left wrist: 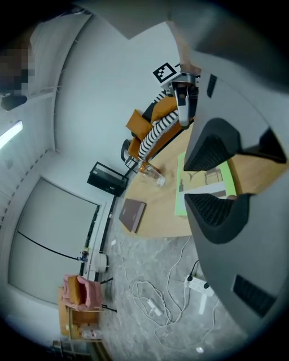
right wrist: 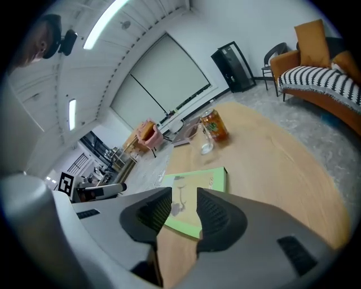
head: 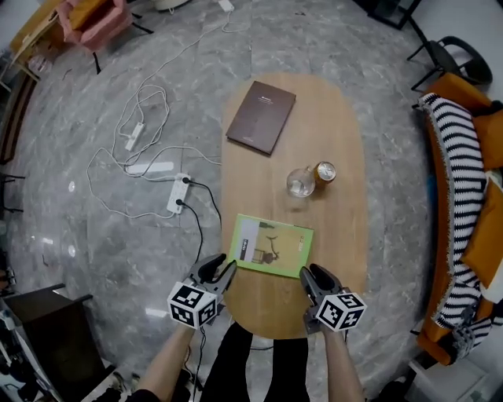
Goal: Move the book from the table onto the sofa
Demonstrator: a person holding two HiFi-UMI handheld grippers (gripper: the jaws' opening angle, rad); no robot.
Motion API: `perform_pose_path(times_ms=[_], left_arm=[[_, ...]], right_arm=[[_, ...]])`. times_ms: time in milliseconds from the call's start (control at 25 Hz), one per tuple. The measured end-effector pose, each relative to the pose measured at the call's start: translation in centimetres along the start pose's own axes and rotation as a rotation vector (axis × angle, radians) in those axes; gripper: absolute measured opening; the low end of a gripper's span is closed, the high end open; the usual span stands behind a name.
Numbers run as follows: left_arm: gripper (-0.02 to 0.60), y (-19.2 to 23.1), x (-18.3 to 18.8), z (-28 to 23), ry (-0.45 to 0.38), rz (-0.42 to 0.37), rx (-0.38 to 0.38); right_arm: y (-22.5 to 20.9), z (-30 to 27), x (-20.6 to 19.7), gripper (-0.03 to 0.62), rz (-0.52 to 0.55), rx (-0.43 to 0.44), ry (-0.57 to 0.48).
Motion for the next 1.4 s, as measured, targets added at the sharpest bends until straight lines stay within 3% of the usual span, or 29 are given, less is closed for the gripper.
perform_pose_path(times_ms=[280, 640, 1160, 1400], left_arm=[[0.173, 6.1, -2.5, -4.3, 0.068, 0.093, -0.045], [0.19, 9.4, -4.7, -8.6, 0.18, 0.19, -0.122], [0.176, 9.2, -5.0, -9.1, 0.219, 0.177, -0.104], [0.173, 7.8, -3.3, -8.1, 0.202, 0.16, -0.1]], right_arm=[[-3.1, -5.0, -1.7, 0.184, -0.038, -0.058, 0.045], [-4.7, -7.8, -3.1, 0.187, -0.056, -0.103, 0.074], [-4.9, -7.9, -3.4, 0.15, -0.082, -0.115, 0.076], [-4.3, -6.4, -2.2, 0.146, -0.092, -0.101, 0.065]])
Point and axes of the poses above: the fingertips, and each gripper's own axes: z backward along the fingers, y to its left, x out of its top, the point moved 10 cm from there along z, backward along the fingers, and after that the axes turned 9 degrees about -x, right-handed, at the moved point
